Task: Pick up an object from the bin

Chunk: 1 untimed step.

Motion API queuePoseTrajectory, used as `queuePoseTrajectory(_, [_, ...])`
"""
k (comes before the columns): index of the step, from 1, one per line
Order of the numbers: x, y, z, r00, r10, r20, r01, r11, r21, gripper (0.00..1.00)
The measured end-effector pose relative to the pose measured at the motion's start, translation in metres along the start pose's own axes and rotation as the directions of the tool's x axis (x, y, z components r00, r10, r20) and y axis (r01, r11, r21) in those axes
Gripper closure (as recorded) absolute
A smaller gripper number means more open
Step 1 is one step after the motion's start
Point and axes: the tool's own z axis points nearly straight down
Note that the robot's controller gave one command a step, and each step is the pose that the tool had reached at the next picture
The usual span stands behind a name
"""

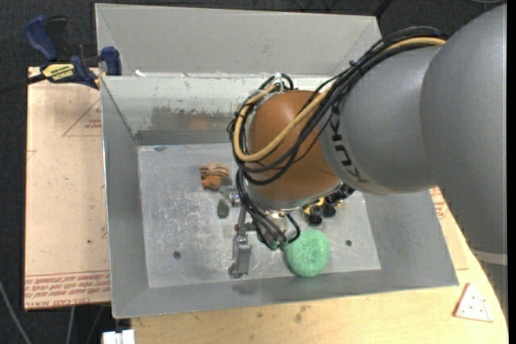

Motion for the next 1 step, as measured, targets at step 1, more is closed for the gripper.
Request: queuePoseTrajectory(1, [-0.0021,-0.0005,-0.0036,1.000,0.003,0.007,-0.003,1.000,-0.001,0.00])
